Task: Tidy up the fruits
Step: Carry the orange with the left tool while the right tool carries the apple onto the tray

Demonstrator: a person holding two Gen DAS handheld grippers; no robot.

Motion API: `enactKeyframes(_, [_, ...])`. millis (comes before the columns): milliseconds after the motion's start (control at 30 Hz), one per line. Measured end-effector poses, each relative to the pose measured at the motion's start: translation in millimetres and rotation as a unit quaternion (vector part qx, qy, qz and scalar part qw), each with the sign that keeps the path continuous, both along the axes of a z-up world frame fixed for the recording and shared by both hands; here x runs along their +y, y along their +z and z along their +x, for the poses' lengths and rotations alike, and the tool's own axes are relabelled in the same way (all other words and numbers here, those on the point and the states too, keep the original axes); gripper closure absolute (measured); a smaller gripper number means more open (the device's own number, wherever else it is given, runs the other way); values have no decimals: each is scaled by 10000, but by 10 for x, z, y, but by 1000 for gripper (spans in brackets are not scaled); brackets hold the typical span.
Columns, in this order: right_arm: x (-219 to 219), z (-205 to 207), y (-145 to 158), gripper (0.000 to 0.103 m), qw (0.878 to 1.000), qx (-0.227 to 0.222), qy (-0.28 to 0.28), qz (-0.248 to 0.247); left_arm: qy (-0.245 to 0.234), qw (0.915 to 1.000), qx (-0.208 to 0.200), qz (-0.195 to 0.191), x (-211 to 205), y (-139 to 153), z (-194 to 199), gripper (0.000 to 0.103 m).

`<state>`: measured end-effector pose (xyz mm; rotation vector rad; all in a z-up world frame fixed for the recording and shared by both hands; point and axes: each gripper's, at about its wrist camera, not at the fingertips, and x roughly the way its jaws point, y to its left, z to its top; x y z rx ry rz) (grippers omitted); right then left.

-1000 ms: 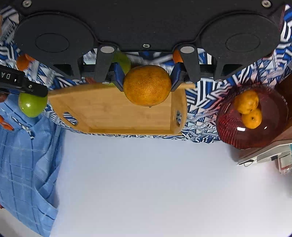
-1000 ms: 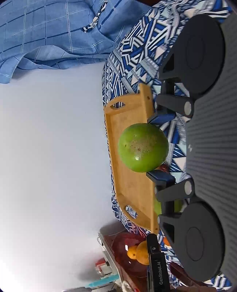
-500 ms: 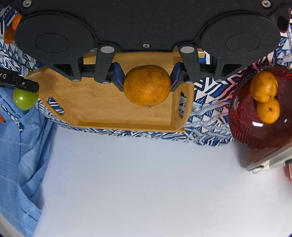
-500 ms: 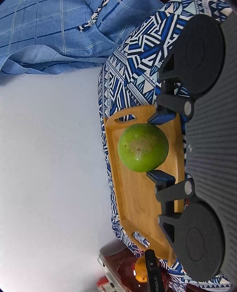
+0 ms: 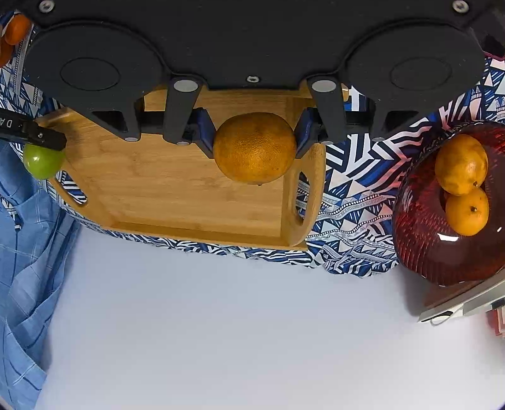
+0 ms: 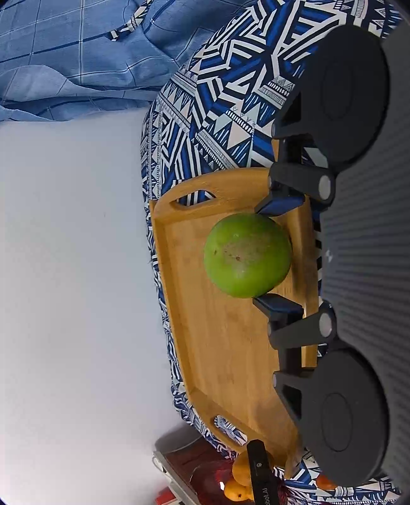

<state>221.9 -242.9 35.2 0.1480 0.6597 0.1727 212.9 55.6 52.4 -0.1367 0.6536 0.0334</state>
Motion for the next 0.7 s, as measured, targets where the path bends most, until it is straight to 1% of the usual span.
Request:
enactKeyframes(467, [-19,35,-11,47,10000,-33,-54,9,-131,9998,122,74,-81,-95,50,54])
enactKeyframes(700, [-14,28,-8,47,10000,-31,-64,2,-107,9997,203,105,-94,-144,78,54])
